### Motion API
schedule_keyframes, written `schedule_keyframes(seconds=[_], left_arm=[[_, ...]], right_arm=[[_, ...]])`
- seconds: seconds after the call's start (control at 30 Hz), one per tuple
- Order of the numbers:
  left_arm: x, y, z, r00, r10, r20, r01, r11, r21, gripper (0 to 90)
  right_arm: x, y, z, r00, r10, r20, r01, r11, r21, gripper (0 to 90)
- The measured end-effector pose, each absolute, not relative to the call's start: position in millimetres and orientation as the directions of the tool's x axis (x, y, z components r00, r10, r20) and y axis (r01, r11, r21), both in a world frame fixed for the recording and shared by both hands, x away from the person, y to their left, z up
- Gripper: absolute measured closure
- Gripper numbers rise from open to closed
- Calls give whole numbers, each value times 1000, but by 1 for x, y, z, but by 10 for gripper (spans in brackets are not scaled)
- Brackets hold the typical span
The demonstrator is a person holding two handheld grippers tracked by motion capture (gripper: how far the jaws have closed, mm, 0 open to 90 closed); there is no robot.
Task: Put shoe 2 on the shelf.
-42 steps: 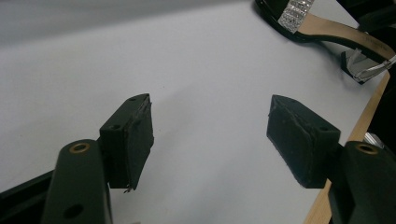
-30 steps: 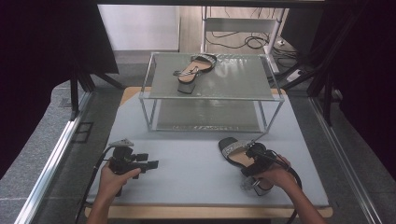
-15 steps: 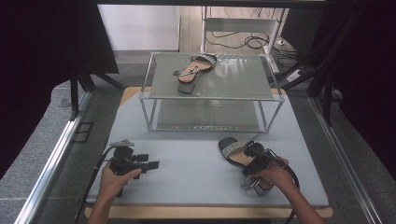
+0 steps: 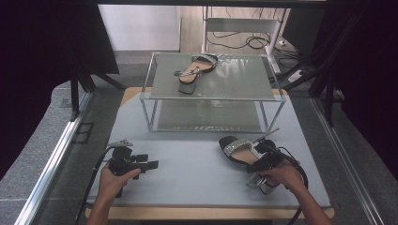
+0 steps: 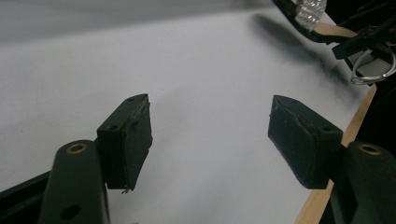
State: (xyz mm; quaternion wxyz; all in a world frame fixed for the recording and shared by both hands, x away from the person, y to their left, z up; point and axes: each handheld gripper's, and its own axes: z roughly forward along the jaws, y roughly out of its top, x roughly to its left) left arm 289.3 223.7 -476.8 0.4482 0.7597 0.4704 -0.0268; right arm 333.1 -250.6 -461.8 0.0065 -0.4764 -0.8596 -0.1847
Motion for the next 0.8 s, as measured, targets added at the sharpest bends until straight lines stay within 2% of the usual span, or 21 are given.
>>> schedule_keyframes(seconds=[0.27, 0.8], left_arm=[[289, 226, -477, 553, 690, -468, 740, -148, 656, 311], [289, 227, -477, 552, 693, -464, 739, -148, 658, 312]], right_arm=[[324, -257, -443, -559, 787, 260, 807, 443, 391, 409], [309, -251, -397, -635, 716, 291, 735, 444, 512, 410]])
